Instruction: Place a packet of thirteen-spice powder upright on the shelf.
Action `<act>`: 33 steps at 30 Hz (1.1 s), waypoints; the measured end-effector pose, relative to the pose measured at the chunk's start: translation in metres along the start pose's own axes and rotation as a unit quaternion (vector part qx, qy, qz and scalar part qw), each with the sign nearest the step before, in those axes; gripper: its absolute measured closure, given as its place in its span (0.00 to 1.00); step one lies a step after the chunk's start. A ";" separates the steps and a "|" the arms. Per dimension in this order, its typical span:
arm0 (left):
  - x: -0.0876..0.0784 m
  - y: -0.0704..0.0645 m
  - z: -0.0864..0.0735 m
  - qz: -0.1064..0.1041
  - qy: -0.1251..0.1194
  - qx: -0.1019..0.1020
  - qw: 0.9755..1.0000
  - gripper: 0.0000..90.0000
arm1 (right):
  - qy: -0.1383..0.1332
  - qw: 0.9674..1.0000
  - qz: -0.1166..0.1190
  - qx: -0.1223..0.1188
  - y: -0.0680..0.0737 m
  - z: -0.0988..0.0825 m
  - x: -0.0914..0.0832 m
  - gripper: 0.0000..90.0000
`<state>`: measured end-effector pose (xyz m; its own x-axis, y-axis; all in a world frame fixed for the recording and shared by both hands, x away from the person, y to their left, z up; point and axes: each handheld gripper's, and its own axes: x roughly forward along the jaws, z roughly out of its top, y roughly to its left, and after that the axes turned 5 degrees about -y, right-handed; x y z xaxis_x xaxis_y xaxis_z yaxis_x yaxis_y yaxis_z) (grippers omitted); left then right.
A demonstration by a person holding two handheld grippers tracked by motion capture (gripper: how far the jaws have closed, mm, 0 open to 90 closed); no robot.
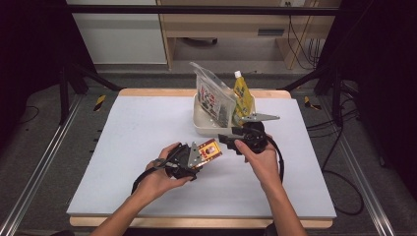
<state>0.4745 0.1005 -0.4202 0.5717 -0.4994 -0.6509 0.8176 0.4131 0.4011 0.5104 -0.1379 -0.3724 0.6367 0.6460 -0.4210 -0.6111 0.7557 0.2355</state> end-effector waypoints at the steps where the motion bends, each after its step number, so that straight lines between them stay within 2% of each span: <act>1: -0.003 0.001 -0.001 0.003 -0.003 -0.003 1.000 0.36 | -0.001 1.000 0.005 -0.001 0.001 -0.001 0.001 0.39; 2: -0.006 0.002 -0.001 0.005 -0.008 -0.005 1.000 0.36 | 0.005 1.000 0.019 0.002 0.003 -0.004 0.004 0.38; 5: -0.009 0.002 -0.001 0.013 -0.014 -0.005 1.000 0.36 | 0.018 0.999 0.029 0.004 0.004 -0.008 0.010 0.38; 13: -0.008 -0.003 0.000 0.006 -0.018 0.000 1.000 0.36 | 0.038 0.997 0.067 0.025 0.002 -0.013 0.020 0.39; 17: -0.009 -0.005 0.002 0.008 -0.025 0.002 1.000 0.36 | 0.043 0.995 0.079 0.036 0.002 -0.017 0.023 0.40; 25: -0.009 -0.005 0.003 0.006 -0.033 0.000 0.999 0.36 | 0.057 0.993 0.096 0.043 0.002 -0.022 0.031 0.41; 33: -0.011 -0.006 0.005 0.004 -0.041 -0.001 0.999 0.36 | 0.068 0.989 0.120 0.057 0.001 -0.026 0.037 0.45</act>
<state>0.4638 0.1000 -0.4126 0.5817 -0.5575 -0.5923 0.8131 0.4193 0.4039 0.5211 -0.1162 -0.4106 0.4063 0.7938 -0.4525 -0.6756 0.5945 0.4361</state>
